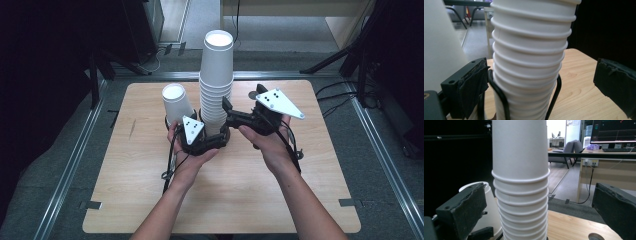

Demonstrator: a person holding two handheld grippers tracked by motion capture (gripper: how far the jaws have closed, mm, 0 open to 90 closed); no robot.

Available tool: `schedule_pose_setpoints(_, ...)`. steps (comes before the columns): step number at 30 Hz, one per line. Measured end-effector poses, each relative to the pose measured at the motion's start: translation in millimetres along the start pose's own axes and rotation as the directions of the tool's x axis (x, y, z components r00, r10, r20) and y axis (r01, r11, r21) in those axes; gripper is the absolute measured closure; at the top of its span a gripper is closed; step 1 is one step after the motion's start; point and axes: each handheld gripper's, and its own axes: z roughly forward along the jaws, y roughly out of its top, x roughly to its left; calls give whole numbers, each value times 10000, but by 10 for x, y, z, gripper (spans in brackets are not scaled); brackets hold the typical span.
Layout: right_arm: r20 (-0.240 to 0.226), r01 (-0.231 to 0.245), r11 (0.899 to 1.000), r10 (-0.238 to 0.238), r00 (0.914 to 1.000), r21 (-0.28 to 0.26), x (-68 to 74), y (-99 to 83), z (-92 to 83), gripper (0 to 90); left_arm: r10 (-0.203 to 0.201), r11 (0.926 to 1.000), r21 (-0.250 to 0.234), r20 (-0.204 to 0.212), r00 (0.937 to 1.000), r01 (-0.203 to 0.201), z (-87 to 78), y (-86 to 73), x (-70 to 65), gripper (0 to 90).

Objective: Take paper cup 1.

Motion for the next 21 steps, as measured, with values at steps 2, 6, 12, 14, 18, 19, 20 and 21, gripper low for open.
schedule_pose_setpoints(2, -15, 3, 10000, -3, 10000, -13, 11, 11, 15, 0, -20, 10000, -29, -49, 10000, 20, 17, 7, -11, 2)
schedule_pose_setpoints(6, -84, 126, 9999, -126, 9999, 60, 37, 49, 87, 0, -68, 10000, -29, -246, 9997, 67, 87, 18, -23, 2)
schedule_pose_setpoints(12, -190, 157, 9998, -154, 9997, 146, 51, 145, 226, 0, 90, 9999, -122, -384, 9992, -95, 198, 21, -44, 2)
schedule_pose_setpoints(14, -211, 142, 9998, -138, 9997, 160, 53, 162, 251, 0, 16, 9999, -165, -433, 9991, -23, 213, 24, -43, 2)
schedule_pose_setpoints(18, -359, 442, 9988, -435, 9984, 198, 97, 254, 371, 0, 5, 9996, -271, -502, 9987, -18, 255, 34, -37, 2)
schedule_pose_setpoints(19, -373, 417, 9989, -409, 9985, 216, 108, 267, 394, 0, 14, 9996, -289, -540, 9985, -29, 268, 34, -46, 2)
schedule_pose_setpoints(20, -373, 417, 9989, -409, 9985, 216, 108, 267, 394, 0, 124, 9994, -301, -671, 9977, -145, 280, 33, -58, 2)
schedule_pose_setpoints(21, -349, 438, 9988, -430, 9985, 218, 117, 277, 417, 0, 190, 9993, -314, -731, 9971, -213, 290, 35, -64, 1)
